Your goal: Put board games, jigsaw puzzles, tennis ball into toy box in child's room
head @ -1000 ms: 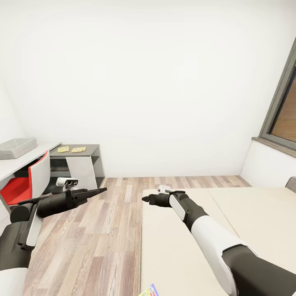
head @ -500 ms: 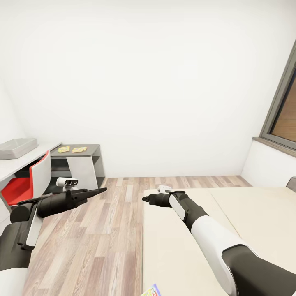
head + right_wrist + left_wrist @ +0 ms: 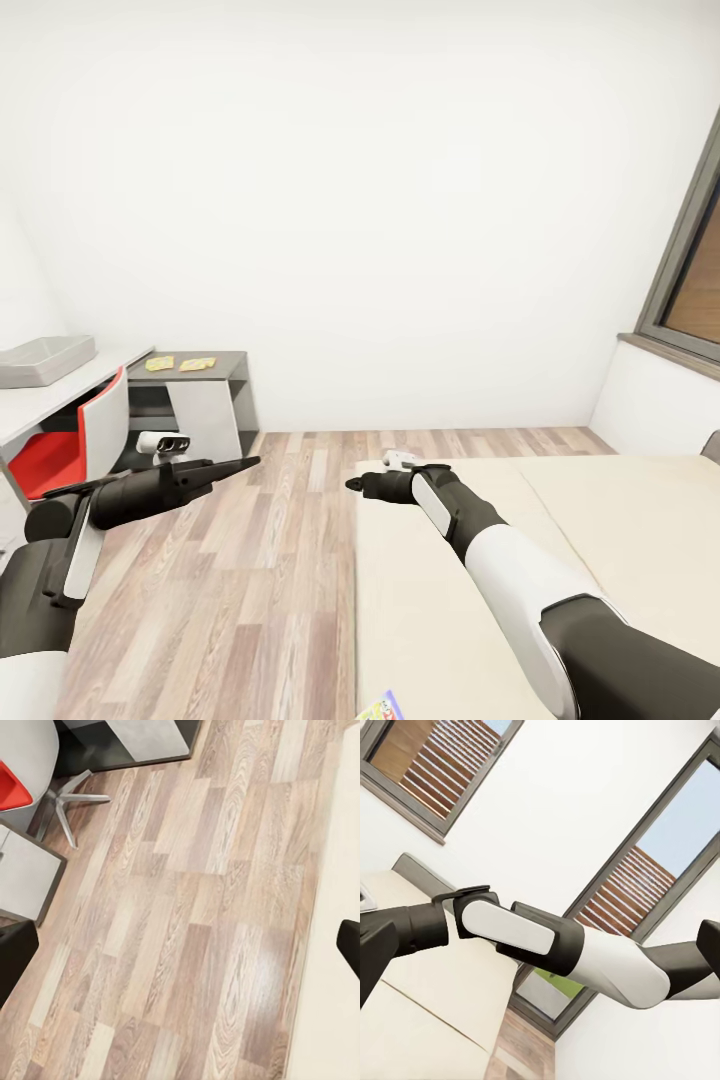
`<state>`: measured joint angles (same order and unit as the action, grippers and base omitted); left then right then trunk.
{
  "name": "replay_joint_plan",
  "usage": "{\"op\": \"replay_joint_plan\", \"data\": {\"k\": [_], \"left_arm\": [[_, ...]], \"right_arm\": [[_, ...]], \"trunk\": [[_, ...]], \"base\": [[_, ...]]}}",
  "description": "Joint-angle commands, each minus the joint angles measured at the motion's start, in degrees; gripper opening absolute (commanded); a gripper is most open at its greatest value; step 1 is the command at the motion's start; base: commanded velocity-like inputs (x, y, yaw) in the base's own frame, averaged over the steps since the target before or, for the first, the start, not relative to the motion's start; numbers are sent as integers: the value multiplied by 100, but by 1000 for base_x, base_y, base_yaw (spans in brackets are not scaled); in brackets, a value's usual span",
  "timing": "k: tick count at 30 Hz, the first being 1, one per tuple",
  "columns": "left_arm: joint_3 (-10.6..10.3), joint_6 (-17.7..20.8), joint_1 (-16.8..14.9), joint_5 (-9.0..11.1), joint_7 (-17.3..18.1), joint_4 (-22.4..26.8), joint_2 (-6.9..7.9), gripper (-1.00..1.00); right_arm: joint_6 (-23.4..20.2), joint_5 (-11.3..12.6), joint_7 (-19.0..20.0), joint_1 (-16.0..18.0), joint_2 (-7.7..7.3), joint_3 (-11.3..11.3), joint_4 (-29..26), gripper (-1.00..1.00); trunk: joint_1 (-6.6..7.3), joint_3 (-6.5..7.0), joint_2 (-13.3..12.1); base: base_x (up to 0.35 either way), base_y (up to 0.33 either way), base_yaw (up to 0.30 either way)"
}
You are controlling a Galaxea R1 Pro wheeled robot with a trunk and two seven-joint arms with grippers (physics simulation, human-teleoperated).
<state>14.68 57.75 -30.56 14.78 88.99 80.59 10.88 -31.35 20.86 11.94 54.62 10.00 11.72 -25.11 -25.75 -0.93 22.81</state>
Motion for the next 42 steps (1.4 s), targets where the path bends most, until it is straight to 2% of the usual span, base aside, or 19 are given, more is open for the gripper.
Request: {"op": "replay_joint_plan", "data": {"k": [1, 42], "left_arm": [[0, 61, -3, -2, 22, 0, 2, 100], [0, 61, -3, -2, 23, 0, 2, 100]], "right_arm": [[-20, -11, 10, 4, 0, 6, -3, 100], [-20, -11, 10, 4, 0, 6, -3, 100]], "trunk": [[-3, -10, 10], [-3, -10, 10]], "base": [[0, 98, 0], [0, 99, 0]]}}
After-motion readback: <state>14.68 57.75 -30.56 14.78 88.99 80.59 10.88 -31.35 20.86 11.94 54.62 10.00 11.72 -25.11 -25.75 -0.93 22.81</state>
